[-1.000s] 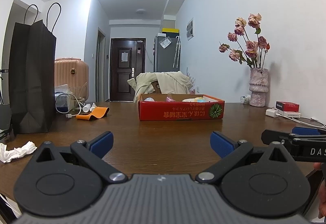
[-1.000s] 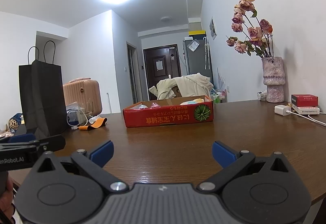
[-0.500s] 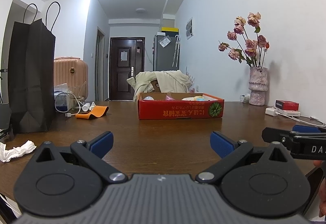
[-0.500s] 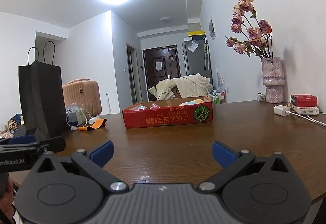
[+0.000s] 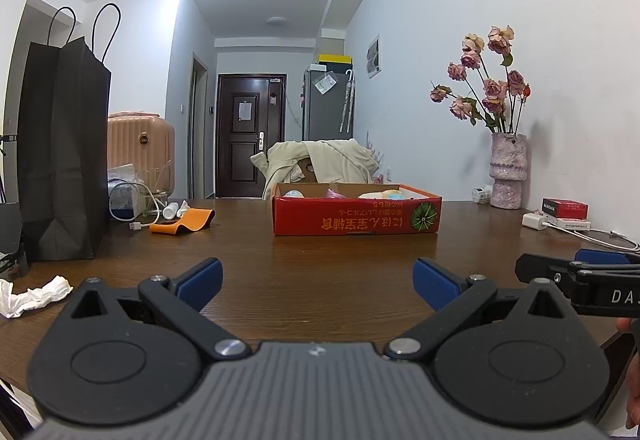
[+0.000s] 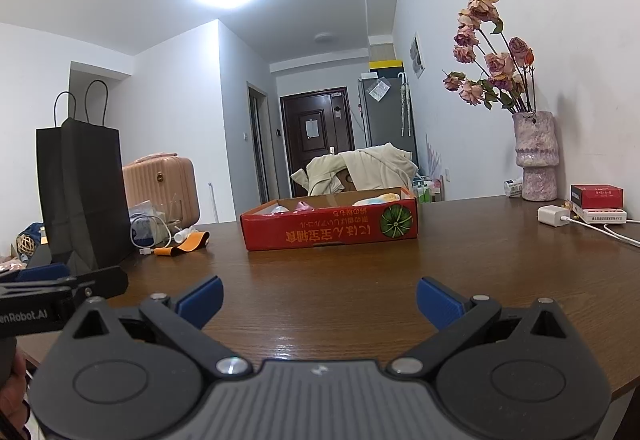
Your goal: Organize soft objects
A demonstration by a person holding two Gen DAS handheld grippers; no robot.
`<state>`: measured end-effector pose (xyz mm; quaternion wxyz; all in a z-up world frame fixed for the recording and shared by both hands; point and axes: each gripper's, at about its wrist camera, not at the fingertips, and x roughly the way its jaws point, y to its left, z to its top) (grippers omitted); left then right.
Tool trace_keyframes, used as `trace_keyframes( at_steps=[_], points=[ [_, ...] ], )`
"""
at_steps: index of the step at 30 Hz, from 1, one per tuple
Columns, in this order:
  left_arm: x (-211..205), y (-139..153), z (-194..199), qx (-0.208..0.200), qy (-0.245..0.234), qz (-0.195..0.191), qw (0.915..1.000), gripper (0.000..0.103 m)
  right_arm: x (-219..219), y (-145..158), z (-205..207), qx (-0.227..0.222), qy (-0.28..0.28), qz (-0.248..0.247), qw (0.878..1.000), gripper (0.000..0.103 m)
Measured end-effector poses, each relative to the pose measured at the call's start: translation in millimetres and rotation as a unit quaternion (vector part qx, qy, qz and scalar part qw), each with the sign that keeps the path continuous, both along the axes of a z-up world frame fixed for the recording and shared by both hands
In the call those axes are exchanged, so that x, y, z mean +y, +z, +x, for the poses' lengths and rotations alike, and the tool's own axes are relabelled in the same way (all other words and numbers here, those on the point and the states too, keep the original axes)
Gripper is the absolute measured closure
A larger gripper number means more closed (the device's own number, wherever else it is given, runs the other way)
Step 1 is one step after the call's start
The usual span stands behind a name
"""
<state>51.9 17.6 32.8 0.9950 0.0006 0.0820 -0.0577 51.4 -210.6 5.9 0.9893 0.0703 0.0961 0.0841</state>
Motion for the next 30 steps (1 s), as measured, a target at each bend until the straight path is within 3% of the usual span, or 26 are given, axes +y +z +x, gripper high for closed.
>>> trace_keyframes(
  at_steps=[30],
  points=[
    [-0.8,1.8,-3.6,-0.012,-0.002,-0.002,0.9999,0.0,0.4,-0.9,-0.8,-0.002,-0.003,0.001,1.0,0.0]
  ],
)
